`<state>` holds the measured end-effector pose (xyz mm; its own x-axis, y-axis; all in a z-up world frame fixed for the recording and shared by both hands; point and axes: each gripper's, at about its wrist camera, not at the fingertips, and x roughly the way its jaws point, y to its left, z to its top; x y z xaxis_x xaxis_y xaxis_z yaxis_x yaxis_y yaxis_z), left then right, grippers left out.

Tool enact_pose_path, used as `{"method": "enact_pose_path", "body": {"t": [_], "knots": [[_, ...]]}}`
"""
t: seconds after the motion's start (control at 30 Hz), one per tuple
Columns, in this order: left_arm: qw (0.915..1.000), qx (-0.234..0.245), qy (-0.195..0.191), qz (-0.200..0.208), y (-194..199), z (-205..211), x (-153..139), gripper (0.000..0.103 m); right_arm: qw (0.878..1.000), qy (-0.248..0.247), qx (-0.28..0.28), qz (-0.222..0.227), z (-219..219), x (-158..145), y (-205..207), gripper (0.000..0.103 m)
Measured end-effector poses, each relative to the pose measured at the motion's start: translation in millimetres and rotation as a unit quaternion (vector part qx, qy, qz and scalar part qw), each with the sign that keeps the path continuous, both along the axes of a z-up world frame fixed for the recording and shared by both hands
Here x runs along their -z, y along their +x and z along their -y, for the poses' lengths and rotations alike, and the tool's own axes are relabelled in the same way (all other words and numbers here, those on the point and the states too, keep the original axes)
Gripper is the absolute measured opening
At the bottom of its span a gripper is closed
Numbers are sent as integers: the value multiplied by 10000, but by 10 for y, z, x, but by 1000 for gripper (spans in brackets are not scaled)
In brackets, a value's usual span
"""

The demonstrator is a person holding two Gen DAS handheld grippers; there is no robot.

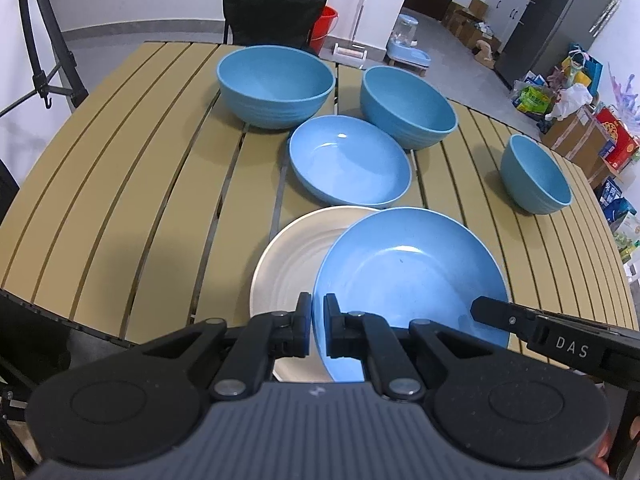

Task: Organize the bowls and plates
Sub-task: 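Lower the blue plate onto the cream plate and open both grippers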

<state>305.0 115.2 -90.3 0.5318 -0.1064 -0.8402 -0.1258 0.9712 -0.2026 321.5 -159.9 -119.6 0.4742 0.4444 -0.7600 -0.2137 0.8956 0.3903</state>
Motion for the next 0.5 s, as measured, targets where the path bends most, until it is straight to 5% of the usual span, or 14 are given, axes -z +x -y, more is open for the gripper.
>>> {"method": "enact_pose_path", "body": {"t": [0.5], "knots": [[9996, -58, 57, -253, 227, -60, 401, 7, 9992, -309, -139, -205, -168, 382, 232, 8]]}}
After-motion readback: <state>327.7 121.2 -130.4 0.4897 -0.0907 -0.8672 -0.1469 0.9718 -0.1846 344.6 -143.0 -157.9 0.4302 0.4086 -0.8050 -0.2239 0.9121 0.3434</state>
